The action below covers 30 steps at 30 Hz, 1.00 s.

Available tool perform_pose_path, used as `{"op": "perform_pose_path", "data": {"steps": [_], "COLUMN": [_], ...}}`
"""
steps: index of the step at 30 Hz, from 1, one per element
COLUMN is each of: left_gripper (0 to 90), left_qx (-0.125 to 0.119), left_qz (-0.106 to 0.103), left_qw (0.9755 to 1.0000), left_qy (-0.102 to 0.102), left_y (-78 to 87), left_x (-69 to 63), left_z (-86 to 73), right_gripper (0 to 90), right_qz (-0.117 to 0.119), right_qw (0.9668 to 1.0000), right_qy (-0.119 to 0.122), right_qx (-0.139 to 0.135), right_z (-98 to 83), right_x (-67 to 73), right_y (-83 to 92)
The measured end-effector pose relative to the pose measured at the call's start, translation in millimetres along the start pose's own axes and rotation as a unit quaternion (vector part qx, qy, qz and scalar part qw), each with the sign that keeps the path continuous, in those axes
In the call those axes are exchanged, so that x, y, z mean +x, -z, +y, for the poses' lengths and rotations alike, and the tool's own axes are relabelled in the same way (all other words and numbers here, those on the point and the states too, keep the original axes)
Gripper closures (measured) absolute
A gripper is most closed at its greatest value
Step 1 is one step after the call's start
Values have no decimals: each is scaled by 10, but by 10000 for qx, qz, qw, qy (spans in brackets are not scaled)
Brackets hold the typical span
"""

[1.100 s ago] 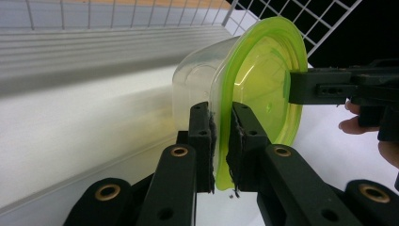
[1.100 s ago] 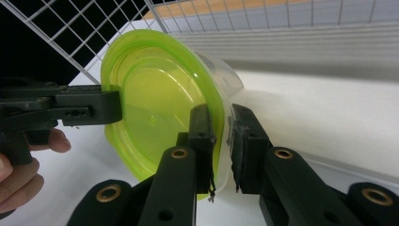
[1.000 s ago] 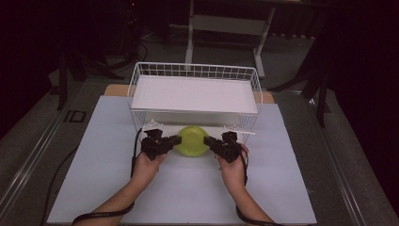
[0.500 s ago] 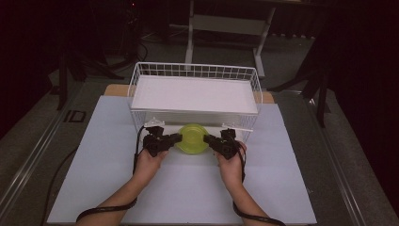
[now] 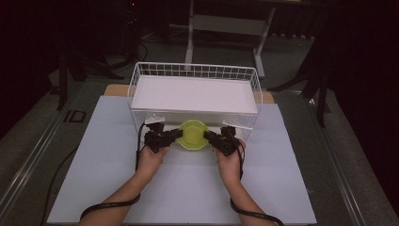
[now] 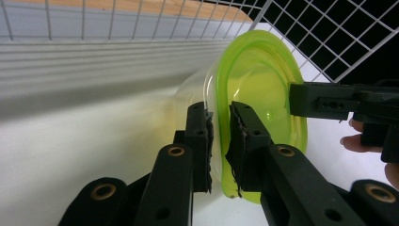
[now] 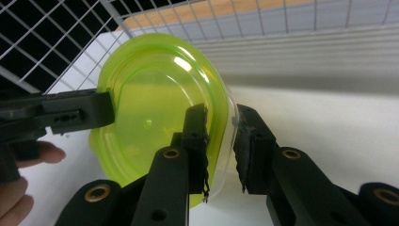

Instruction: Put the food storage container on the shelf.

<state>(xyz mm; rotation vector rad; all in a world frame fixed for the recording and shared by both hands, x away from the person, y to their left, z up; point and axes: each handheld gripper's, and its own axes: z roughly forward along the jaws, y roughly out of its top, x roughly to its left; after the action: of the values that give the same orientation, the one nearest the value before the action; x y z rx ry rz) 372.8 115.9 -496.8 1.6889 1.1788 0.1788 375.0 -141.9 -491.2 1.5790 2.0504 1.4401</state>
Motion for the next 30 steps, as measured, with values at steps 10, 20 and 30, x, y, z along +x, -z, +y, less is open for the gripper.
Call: {"op": "perform_pose_path", "data": {"steps": [10,20,30], "left_gripper": [684,544,455], "left_qx": [-51,-184,-423], "left_qz": [290,556,301], "left_qw": [9995,9982,9986], "left_qy": [69,-86,-97], "left_y": [-61,-46,200], "left_x": [59,56,50], "left_z": [13,47,-7], "right_gripper": [678,604,644], "right_qz": [-200,-240,-77], "right_qw": [9995,9991,9981], "right_qy": [97,266,506], "right_qx": [-202,-248,-334], "right_z": [63,85,7], "right_x": [21,36,150], "right_y": [-128,-164,62]}}
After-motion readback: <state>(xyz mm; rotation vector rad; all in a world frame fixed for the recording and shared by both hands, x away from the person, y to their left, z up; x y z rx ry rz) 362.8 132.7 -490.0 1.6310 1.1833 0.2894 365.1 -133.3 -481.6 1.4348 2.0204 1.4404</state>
